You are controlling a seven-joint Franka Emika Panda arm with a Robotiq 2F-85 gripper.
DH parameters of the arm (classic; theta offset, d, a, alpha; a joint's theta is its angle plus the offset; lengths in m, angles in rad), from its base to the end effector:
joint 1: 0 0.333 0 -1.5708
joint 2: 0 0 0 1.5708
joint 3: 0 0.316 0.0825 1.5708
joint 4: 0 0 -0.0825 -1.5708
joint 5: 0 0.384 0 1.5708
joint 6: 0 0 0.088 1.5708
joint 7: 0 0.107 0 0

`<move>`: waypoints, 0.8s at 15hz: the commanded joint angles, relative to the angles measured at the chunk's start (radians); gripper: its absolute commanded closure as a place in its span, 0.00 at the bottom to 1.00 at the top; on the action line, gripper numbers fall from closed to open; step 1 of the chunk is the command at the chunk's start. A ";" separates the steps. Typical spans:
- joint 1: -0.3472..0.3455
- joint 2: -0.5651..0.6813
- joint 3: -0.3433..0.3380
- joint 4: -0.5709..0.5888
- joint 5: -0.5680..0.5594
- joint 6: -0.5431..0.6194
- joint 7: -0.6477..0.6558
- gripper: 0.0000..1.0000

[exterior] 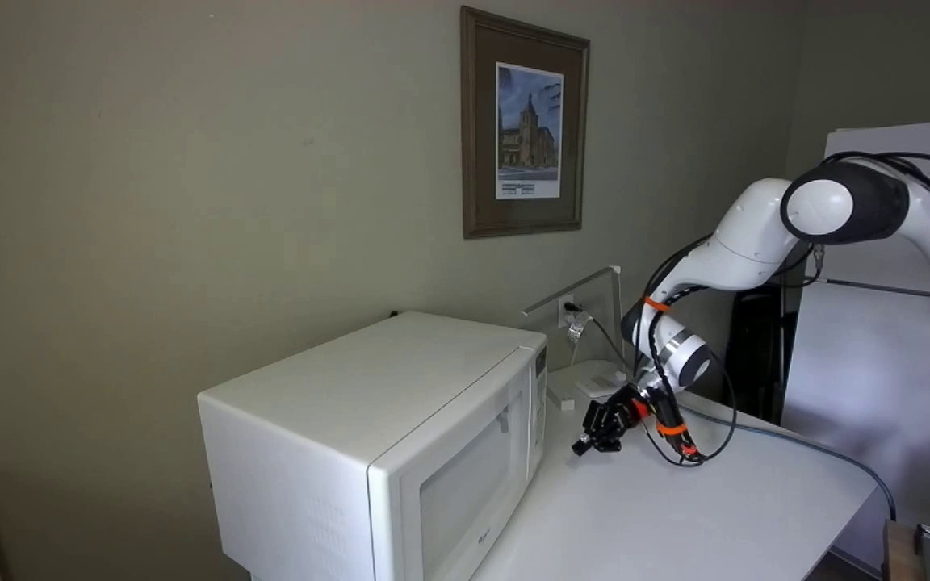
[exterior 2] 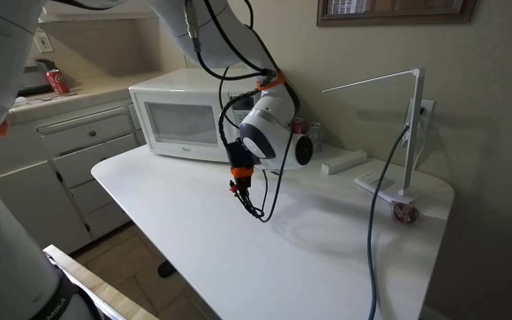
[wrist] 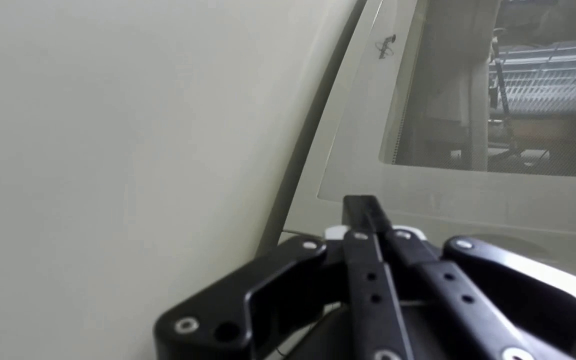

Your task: Press a button on the bottom part of the microwave

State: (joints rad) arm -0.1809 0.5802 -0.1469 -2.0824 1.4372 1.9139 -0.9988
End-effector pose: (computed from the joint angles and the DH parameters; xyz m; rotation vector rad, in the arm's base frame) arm 0.5315 -0.1091 0.1371 -1.9789 0.4074 -0.1925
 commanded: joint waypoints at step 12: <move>0.018 0.138 0.039 0.145 0.209 -0.001 0.026 1.00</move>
State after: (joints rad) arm -0.1742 0.6896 -0.1085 -1.9625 1.6121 1.9139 -0.9889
